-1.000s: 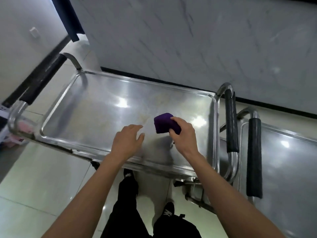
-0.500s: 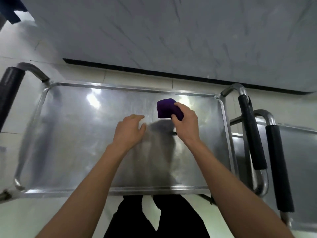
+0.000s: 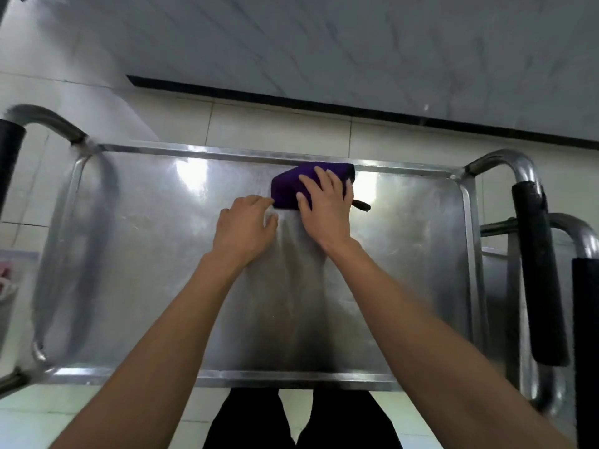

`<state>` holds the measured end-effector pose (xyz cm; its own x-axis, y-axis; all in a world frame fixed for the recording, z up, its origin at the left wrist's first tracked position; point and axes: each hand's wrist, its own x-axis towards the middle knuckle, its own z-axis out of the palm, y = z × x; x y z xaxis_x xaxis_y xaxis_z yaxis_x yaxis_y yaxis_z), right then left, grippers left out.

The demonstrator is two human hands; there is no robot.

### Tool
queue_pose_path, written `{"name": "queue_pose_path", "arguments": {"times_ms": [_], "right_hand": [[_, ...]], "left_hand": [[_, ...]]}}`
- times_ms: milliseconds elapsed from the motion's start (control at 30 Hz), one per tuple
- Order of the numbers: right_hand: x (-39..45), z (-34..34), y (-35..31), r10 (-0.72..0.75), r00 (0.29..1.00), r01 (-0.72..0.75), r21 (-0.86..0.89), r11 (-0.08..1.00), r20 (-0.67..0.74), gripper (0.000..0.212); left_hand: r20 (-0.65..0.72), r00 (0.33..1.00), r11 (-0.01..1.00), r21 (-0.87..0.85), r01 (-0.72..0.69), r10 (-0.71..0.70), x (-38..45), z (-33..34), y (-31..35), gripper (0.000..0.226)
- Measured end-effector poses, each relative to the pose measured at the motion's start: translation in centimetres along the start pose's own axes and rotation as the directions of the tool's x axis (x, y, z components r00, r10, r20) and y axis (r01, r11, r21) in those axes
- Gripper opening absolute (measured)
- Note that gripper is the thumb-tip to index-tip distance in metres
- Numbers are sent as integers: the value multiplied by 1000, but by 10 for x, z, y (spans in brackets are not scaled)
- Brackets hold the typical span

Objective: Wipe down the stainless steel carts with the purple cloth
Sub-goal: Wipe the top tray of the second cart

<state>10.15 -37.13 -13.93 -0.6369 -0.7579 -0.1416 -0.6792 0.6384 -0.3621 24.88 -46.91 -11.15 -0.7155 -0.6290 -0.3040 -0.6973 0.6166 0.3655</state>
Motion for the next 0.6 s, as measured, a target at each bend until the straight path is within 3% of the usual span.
{"name": "queue_pose_path", "arguments": {"times_ms": [233,600], "right_hand": [[17,19,2,-74,989,91,-133,987,132,50],[15,14,33,-53,996,65,-161,985,78,50]], "left_hand": [[16,1000,999,41,3,-4,16,5,-7,40],[-16,998,996,67,-66,68,27,25,13,41]]}}
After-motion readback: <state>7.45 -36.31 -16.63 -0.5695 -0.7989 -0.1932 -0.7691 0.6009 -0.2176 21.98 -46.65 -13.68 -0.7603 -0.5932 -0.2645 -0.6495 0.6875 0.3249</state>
